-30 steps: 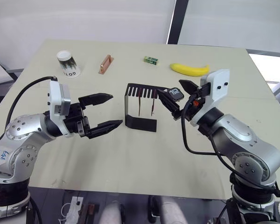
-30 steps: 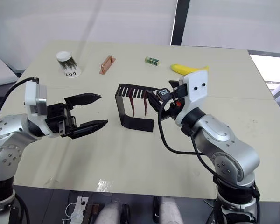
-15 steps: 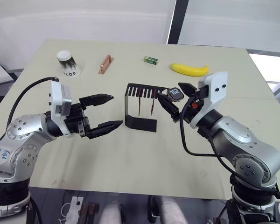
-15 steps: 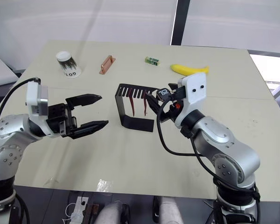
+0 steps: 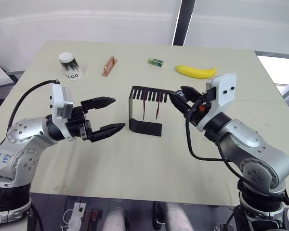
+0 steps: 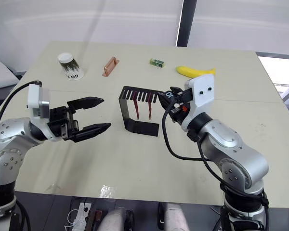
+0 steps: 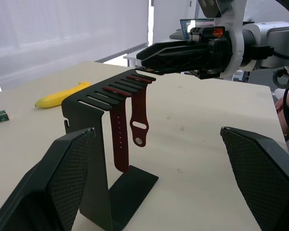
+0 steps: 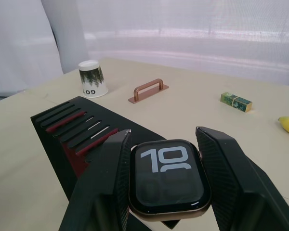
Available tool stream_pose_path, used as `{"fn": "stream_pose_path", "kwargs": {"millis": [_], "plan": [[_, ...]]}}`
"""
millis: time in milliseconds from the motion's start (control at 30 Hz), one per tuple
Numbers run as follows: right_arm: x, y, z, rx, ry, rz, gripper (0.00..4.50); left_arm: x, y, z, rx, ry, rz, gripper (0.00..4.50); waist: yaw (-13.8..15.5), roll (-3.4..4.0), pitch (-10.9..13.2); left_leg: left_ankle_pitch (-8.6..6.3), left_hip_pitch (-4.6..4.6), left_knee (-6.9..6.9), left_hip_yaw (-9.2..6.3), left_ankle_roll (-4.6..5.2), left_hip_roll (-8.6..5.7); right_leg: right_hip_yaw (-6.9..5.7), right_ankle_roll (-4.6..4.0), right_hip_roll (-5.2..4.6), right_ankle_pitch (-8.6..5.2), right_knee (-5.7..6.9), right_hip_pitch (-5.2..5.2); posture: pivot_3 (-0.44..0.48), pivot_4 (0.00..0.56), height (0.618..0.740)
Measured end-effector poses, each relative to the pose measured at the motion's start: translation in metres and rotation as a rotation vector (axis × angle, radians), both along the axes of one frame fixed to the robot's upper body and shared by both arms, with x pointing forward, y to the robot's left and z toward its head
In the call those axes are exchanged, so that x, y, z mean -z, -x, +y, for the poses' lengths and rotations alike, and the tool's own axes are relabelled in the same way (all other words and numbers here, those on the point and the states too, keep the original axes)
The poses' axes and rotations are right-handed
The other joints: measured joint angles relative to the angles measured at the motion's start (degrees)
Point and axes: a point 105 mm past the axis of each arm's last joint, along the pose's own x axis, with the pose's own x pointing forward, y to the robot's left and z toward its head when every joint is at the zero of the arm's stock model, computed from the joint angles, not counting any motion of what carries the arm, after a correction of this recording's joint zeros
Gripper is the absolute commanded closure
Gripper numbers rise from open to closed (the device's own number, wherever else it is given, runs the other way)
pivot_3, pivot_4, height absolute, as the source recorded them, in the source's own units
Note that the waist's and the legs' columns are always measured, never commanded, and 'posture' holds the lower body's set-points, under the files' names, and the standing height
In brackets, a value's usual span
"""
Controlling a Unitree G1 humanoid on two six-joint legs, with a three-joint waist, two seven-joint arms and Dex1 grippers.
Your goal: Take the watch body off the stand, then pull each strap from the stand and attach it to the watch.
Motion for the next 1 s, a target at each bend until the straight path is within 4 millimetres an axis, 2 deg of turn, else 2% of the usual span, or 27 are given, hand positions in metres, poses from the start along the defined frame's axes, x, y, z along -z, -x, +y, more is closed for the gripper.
{"fn": "stream_pose_path", "kwargs": {"millis": [167, 267, 367, 467, 600, 667, 767, 867, 1000], "plan": [[-0.013, 0.003, -0.008, -0.007, -0.08, -0.062, 2.9, 0.0, 0.0, 0.0, 0.005, -0.001, 0.0, 0.0, 0.07, 0.0, 0.0, -0.01, -0.02, 0.0, -0.02, 0.01, -0.01, -0.03, 0.0, 0.0, 0.0, -0.03, 0.0, 0.0, 0.15, 0.74], [-0.019, 0.013, -0.022, -0.013, -0.173, -0.111, 2.9, 0.001, 0.002, -0.001, 0.029, -0.006, -0.003, 0.0, 0.14, 0.0, 0.0, -0.02, -0.05, -0.06, -0.04, 0.02, -0.01, -0.06, 0.01, 0.0, 0.01, -0.11, 0.01, 0.0, 0.15, 0.74], [-0.016, 0.022, -0.039, 0.012, -0.217, -0.122, 2.9, 0.001, 0.005, -0.006, 0.077, -0.012, 0.01, 0.0, 0.18, 0.0, 0.0, -0.03, -0.07, -0.06, -0.05, 0.05, -0.01, -0.06, 0.04, 0.0, 0.02, -0.17, 0.03, 0.0, 0.15, 0.74], [0.009, 0.028, -0.068, 0.133, -0.201, -0.064, 2.9, 0.002, 0.01, -0.011, 0.136, -0.038, 0.026, 0.0, 0.43, 0.0, 0.0, -0.05, -0.09, -0.06, -0.09, 0.07, -0.02, -0.1, 0.05, 0.0, 0.03, -0.25, 0.07, 0.0, 0.15, 0.74], [0.078, 0.034, -0.115, 0.357, -0.135, 0.137, 2.9, 0.01, 0.016, -0.02, 0.222, -0.077, 0.026, 0.0, 0.83, 0.01, 0.01, -0.08, -0.05, -0.06, -0.02, 0.09, -0.04, -0.06, 0.08, 0.02, 0.02, -0.29, 0.11, 0.0, 0.15, 0.74], [0.099, 0.038, -0.131, 0.427, -0.092, 0.167, 2.9, 0.013, 0.017, -0.026, 0.253, -0.058, 0.032, 0.0, 0.37, 0.05, 0.03, -0.08, 0.03, -0.06, 0.06, 0.09, -0.02, 0.02, 0.09, 0.05, 0.02, -0.26, 0.13, 0.0, 0.15, 0.74], [0.127, 0.044, -0.145, 0.502, -0.034, 0.201, 2.9, 0.017, 0.019, -0.033, 0.285, -0.028, 0.055, 0.0, -0.04, 0.05, 0.03, -0.08, 0.08, -0.07, 0.06, 0.02, 0.05, 0.05, 0.09, 0.15, 0.01, -0.25, 0.16, 0.0, 0.15, 0.74], [0.152, 0.045, -0.149, 0.538, -0.004, 0.236, 2.9, 0.02, 0.021, -0.037, 0.306, -0.034, 0.066, 0.0, -0.19, 0.08, 0.04, -0.07, 0.11, -0.07, 0.11, -0.01, 0.05, 0.1, 0.09, 0.17, 0.01, -0.23, 0.15, 0.0, 0.15, 0.74], [0.161, 0.041, -0.144, 0.533, 0.011, 0.217, 2.9, 0.025, 0.022, -0.037, 0.307, -0.041, 0.076, 0.0, 0.01, 0.1, 0.06, -0.08, 0.13, -0.07, 0.1, -0.04, 0.05, 0.12, 0.09, 0.16, 0.01, -0.21, 0.16, 0.0, 0.15, 0.74]]}}
